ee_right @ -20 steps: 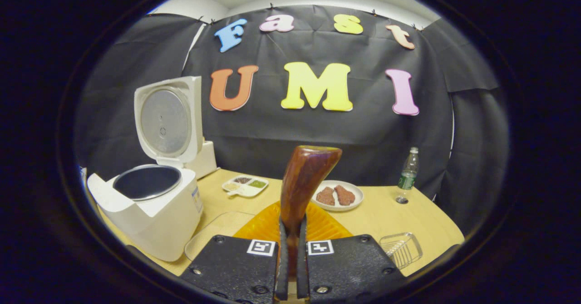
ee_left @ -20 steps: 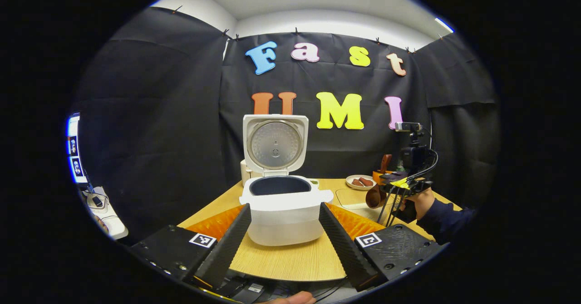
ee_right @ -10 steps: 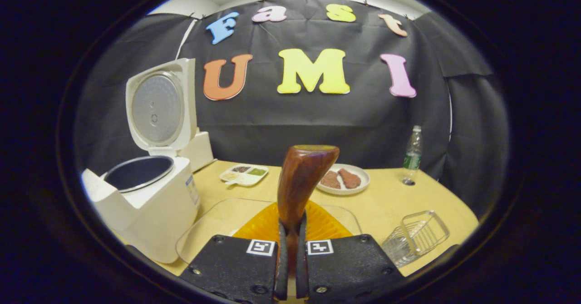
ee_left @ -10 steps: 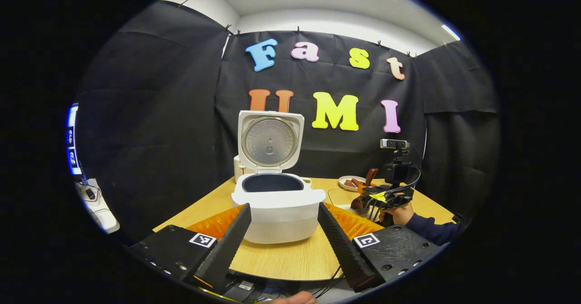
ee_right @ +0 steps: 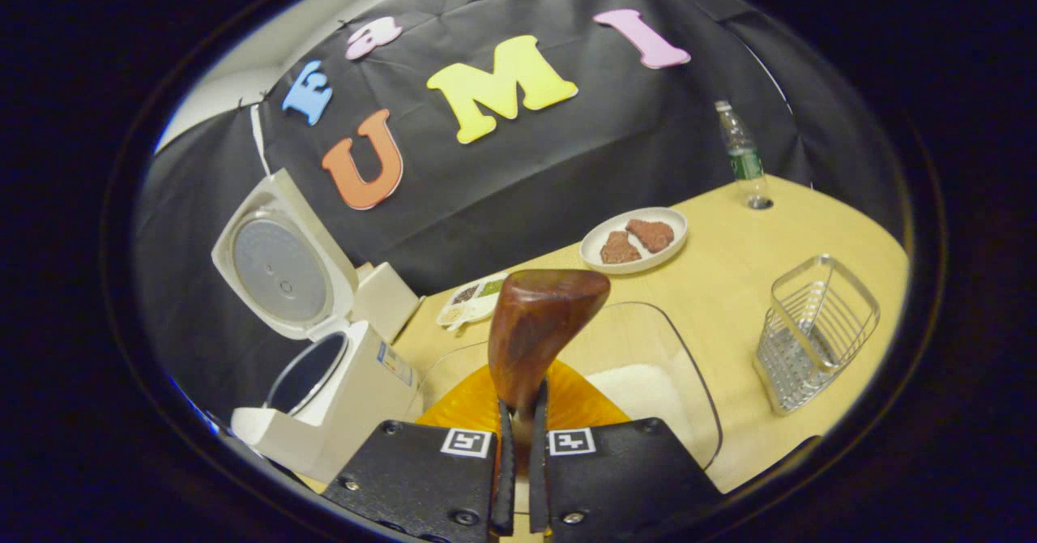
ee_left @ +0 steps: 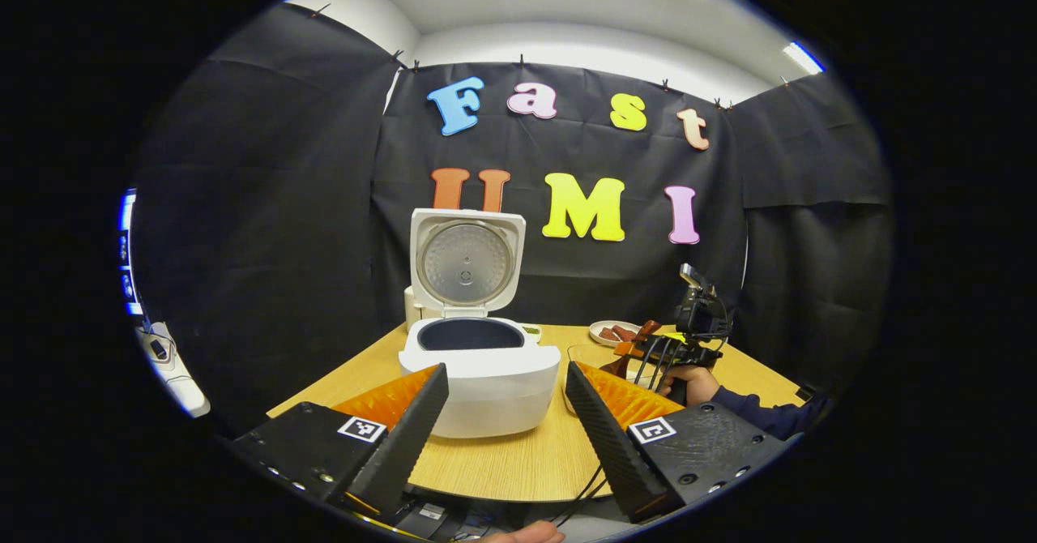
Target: Close the left gripper, press the button to open the rice cooker; take a wooden spoon from the chopstick holder with the right hand, scoop a spoonful of rice and pour it into the rice cooker, then put the wooden spoon back into the chopstick holder.
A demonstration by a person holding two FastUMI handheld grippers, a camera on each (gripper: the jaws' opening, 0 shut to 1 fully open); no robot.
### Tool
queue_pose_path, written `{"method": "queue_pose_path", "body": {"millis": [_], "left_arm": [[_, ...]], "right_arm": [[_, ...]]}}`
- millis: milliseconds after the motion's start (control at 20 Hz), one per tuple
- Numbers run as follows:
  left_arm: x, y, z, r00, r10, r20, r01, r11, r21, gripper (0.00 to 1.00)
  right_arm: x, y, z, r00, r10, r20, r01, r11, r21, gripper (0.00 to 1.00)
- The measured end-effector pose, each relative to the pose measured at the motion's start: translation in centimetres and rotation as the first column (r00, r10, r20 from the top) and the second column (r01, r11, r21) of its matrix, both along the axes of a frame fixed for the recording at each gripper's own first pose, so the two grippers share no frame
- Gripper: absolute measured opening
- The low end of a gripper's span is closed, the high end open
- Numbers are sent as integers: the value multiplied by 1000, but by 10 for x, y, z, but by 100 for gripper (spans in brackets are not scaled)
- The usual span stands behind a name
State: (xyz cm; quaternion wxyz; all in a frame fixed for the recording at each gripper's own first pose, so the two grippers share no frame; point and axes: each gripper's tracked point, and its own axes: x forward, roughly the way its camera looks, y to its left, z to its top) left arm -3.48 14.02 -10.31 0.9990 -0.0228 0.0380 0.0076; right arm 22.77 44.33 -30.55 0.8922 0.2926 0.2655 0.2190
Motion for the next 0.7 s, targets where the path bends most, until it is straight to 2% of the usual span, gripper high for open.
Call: {"method": "queue_pose_path", "body": {"millis": [200, 350, 550, 700], "left_arm": [[-2, 3, -2, 1000, 15, -9, -15, 999, 37, 94], [-1, 2, -2, 1000, 10, -4, -10, 999, 54, 93], [2, 3, -6, 1000, 9, -16, -8, 999, 44, 93], [6, 1, -12, 999, 5, -32, -4, 999, 38, 93]], "right_arm": [[-1, -1, 14, 998, 11, -69, 1, 986, 166, 12], [3, -17, 26, 993, -9, -121, 47, 948, 316, 12], [16, -50, 33, 984, -57, -170, 131, 877, 463, 12], [25, -85, 47, 969, -107, -223, 219, 789, 574, 12]]}}
